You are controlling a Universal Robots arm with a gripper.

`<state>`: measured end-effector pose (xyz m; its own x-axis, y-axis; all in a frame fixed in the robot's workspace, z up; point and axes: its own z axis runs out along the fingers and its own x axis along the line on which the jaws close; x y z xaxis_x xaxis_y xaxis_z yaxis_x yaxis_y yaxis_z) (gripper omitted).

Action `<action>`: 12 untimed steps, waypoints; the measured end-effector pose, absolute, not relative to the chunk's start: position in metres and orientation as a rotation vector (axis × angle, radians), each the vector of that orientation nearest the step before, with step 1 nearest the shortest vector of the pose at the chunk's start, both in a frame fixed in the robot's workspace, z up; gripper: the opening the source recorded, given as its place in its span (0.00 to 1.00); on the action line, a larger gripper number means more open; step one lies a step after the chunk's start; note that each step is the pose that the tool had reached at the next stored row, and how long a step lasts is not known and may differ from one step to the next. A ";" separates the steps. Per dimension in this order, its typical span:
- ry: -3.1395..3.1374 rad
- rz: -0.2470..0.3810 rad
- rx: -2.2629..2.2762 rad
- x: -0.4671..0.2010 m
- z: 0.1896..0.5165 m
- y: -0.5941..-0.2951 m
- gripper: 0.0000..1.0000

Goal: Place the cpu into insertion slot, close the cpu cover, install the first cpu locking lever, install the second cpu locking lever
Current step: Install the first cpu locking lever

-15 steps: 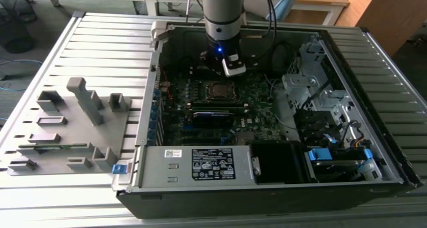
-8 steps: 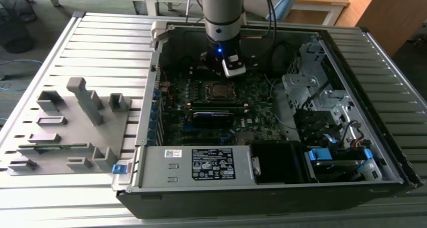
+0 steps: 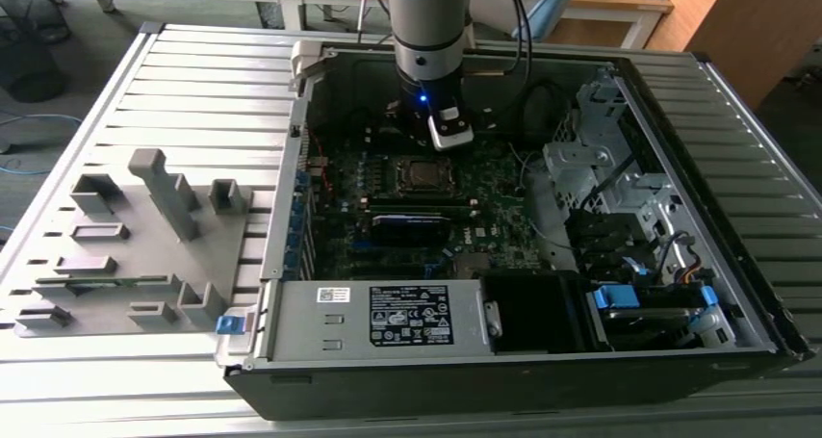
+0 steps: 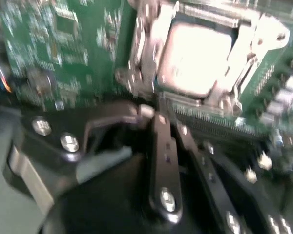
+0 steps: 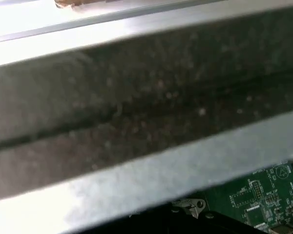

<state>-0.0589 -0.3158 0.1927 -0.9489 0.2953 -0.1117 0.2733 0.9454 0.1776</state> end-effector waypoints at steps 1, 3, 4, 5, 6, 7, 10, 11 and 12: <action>2.963 0.241 0.435 -0.059 0.193 -0.316 0.10; 2.963 0.242 0.435 -0.059 0.193 -0.316 0.10; 2.963 0.244 0.436 -0.059 0.193 -0.316 0.10; 2.963 0.245 0.436 -0.059 0.193 -0.316 0.10; 2.962 0.247 0.436 -0.059 0.194 -0.316 0.10; 2.962 0.248 0.436 -0.059 0.195 -0.316 0.10; 2.963 0.247 0.436 -0.059 0.200 -0.316 0.10; 2.963 0.247 0.436 -0.059 0.203 -0.316 0.10; 2.963 0.247 0.436 -0.059 0.205 -0.316 0.10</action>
